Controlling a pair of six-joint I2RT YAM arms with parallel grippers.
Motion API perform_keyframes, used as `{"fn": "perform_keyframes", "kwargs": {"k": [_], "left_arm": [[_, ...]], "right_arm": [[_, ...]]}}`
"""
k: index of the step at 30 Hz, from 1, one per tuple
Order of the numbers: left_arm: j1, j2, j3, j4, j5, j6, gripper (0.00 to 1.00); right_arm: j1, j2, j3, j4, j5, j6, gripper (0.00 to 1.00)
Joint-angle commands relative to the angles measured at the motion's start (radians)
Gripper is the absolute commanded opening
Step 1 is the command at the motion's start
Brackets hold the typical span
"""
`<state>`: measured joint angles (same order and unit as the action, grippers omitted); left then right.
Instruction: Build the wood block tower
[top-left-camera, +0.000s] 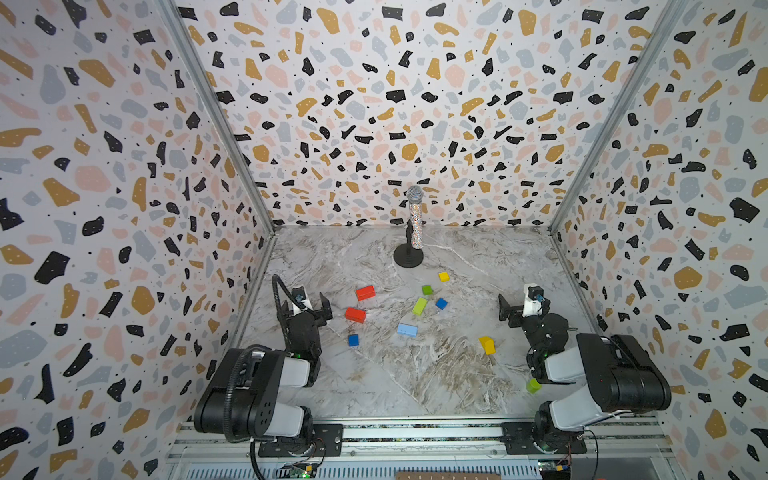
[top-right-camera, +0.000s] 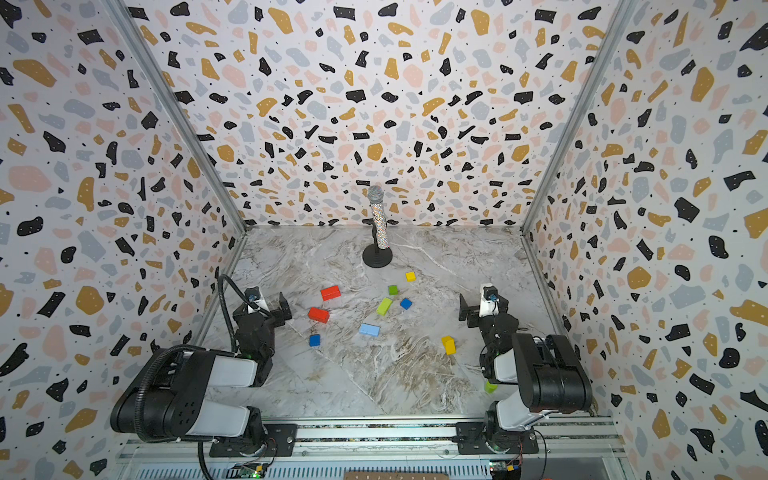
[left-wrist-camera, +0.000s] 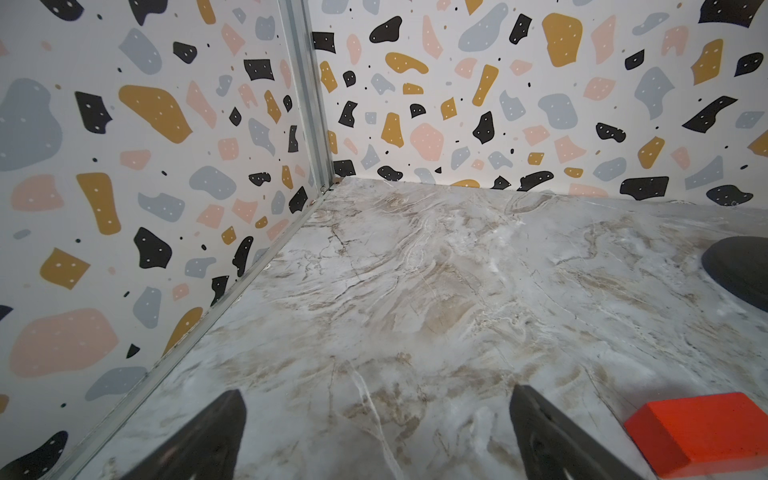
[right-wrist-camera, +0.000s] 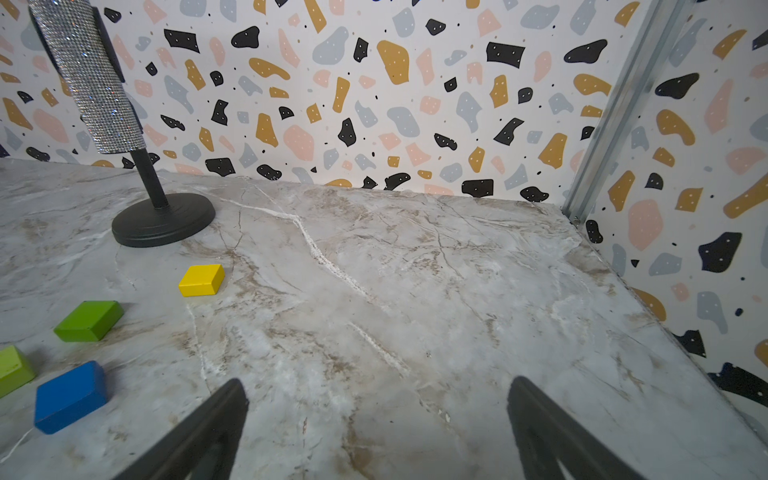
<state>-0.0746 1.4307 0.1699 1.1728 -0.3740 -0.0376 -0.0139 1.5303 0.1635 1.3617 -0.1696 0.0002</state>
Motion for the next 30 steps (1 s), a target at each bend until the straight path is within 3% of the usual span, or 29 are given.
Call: {"fn": "perform_keyframes", "kwargs": {"k": [1,7,10,15,17,21,25,30], "left_arm": [[0.002,-0.006,0.016,0.033,0.002,0.006,1.00],[0.004,-0.029,0.017,0.012,-0.029,-0.007,1.00],[0.004,-0.066,0.075,-0.123,-0.062,-0.020,1.00],[0.002,-0.134,0.169,-0.348,-0.028,-0.033,1.00],[-0.009,-0.147,0.213,-0.450,-0.055,-0.070,1.00],[-0.110,-0.124,0.403,-0.730,-0.264,-0.087,1.00],[-0.188,-0.112,0.527,-0.866,-0.278,-0.209,1.00],[-0.395,-0.111,0.666,-1.082,-0.517,-0.309,1.00]], "right_arm": [[0.009,-0.020,0.009,0.005,0.017,0.008,0.99],[0.032,-0.059,-0.038,0.052,0.216,0.056,0.99],[0.049,-0.109,-0.052,0.036,0.302,0.070,0.99],[0.103,-0.308,0.029,-0.280,0.453,0.074,0.99],[0.110,-0.351,0.072,-0.404,0.481,0.132,0.99],[0.154,-0.413,0.189,-0.693,0.551,0.247,0.99],[0.263,-0.416,0.284,-0.873,0.639,0.273,0.99],[0.398,-0.377,0.390,-1.070,0.632,0.298,0.99]]}}
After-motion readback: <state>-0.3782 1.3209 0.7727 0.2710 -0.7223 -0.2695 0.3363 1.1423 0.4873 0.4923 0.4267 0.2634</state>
